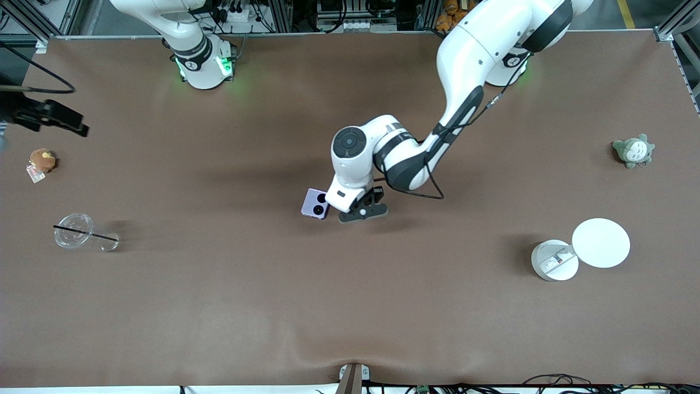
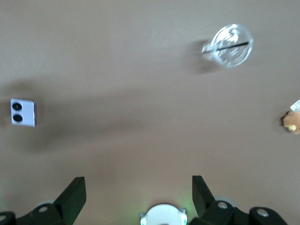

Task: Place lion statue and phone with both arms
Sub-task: 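Carry the lion toward the white lamp while the right gripper reaches the phone, then grasp the white phone with the right gripper while the left gripper lowers the lion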

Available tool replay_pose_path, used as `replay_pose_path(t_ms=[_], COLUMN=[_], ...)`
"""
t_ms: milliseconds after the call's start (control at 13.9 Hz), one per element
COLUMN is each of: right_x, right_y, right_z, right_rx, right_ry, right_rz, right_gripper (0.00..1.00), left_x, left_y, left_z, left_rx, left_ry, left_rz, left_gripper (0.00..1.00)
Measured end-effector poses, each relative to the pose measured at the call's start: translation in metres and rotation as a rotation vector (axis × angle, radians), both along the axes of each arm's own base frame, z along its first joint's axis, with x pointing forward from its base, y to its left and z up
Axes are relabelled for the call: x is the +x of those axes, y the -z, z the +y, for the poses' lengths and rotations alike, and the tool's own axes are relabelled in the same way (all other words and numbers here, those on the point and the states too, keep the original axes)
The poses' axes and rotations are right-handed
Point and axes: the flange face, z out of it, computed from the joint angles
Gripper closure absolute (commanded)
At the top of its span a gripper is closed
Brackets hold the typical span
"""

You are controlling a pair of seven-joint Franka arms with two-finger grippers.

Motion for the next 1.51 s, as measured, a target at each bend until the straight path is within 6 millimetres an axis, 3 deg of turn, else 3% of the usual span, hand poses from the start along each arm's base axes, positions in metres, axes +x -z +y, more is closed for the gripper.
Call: replay_pose_path(t_ms=[215,359,574,718,862,1005,1149,1221,1364,1508], right_x=[0.009,0.009,0.006,0.014,0.036,0.048,0.05,0.048,0.047,0.048], right_y=[0.021,0.024,0.025,0.043,0.077,0.112,0.148,0.165,0.204,0.245], right_z=[0.028,0.049,0.085,0.107,0.134,0.183,0.242,0.267,0.3,0.316], right_rx=[-0.005,-0.006,0.021,0.126,0.175,0.15,0.118,0.106,0.084,0.061], right_ry=[-0.049,-0.086,-0.127,-0.078,-0.024,0.011,0.066,0.073,0.065,0.052], right_rz=[0.046,0.051,0.054,0.085,0.083,0.074,0.062,0.063,0.075,0.097], right_gripper=[0.0,0.0,0.0,0.0,0.0,0.0,0.0,0.0,0.0,0.0], left_x=[0.049,0.078,0.11,0.123,0.134,0.148,0.159,0.161,0.161,0.163], left_y=[-0.047,-0.072,-0.088,-0.08,-0.067,-0.058,-0.048,-0.042,-0.028,-0.013], left_z=[0.057,0.101,0.156,0.189,0.227,0.277,0.331,0.349,0.367,0.375], left_rx=[0.025,0.048,0.069,0.087,0.105,0.117,0.117,0.114,0.108,0.098], left_ry=[0.064,0.137,0.236,0.275,0.31,0.34,0.349,0.345,0.339,0.353], left_rz=[-0.026,-0.032,-0.032,-0.007,0.028,0.06,0.095,0.111,0.13,0.136], left_gripper=[1.0,1.0,1.0,1.0,1.0,1.0,1.0,1.0,1.0,1.0])
